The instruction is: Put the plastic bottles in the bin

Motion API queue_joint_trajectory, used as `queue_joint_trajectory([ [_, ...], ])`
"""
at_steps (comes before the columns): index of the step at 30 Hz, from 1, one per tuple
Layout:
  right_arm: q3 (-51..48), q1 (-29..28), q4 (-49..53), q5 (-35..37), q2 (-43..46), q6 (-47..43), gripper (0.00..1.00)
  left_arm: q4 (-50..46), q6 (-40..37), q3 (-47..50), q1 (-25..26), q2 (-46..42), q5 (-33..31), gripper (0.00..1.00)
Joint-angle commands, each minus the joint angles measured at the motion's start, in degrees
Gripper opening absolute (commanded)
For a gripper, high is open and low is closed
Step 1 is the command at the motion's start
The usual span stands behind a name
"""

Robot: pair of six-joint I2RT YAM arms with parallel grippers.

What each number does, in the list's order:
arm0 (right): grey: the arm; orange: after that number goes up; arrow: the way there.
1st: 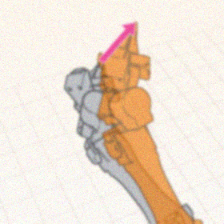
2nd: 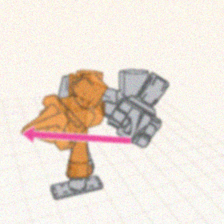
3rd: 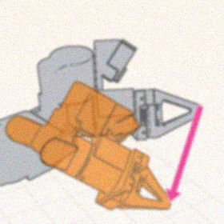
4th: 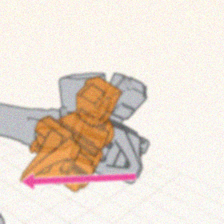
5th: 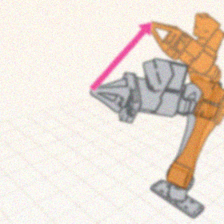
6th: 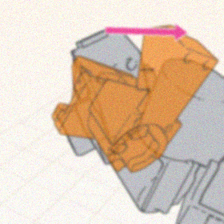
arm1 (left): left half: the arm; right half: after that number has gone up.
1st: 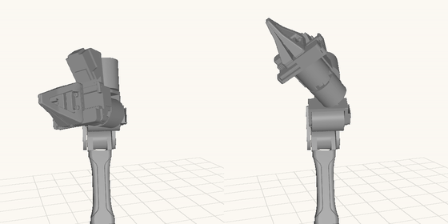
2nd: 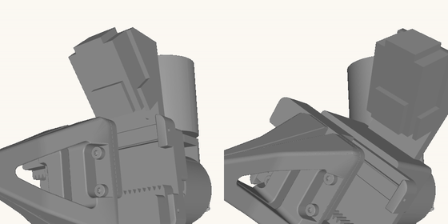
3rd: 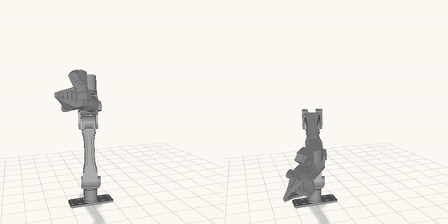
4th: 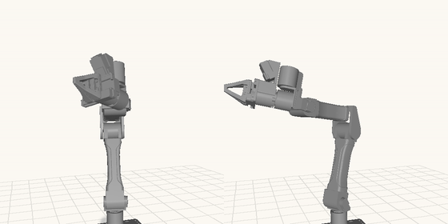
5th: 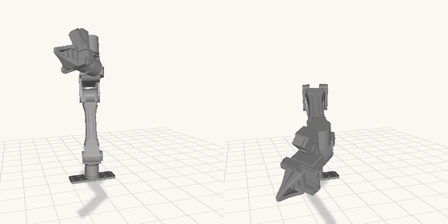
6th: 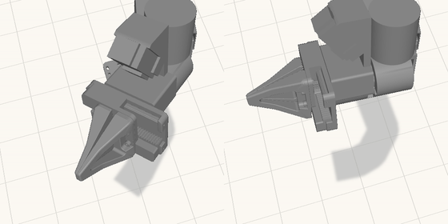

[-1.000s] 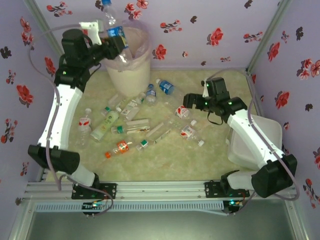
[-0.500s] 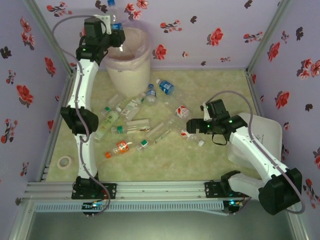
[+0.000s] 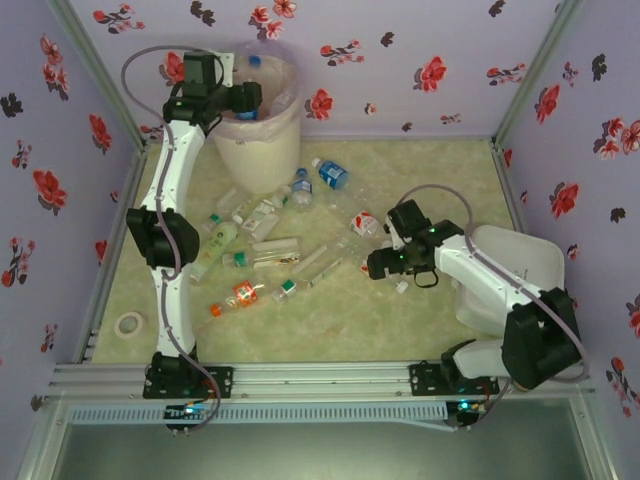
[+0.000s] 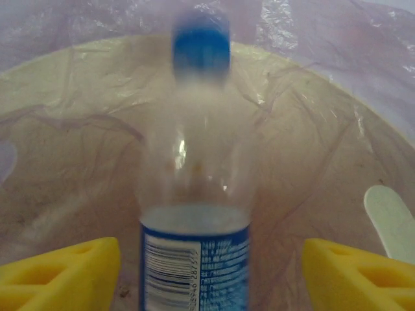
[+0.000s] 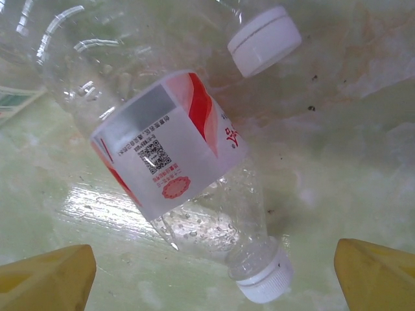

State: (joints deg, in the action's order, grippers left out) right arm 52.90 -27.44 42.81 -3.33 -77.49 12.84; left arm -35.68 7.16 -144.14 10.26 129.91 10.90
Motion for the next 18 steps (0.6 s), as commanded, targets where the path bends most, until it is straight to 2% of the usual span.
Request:
queue_joint_trajectory([
  [1,1.2,-0.5,-3.1,0.2,-2.9,-1.3,0.95,-0.6,-0.7,-0.8,0.3,-1.6,0.3,0.81],
  [4,1.6,-0.5,-4.7,-1.4,-6.7,-1.0,0.94,-1.5,-0.5,-1.5,0.3,-3.1,0.8,0.88],
  [11,1.0,-0.5,-10.1,-3.6,-12.2,0.0,0.86,-3.3,4.7,0.4,-0.1,-11.7,4.8,0.91],
  [15,2.0,-0.6,-8.1,-5.0,-13.5,0.1,0.74,-3.4,5.8,9.7,0.9,-21.2,5.9,0.92],
  [18,1.0,-0.5,-6.6,-4.8,-10.6,0.3,0.58,-0.4,7.5,22.0,1.2,-30.6,5.7,0.92],
])
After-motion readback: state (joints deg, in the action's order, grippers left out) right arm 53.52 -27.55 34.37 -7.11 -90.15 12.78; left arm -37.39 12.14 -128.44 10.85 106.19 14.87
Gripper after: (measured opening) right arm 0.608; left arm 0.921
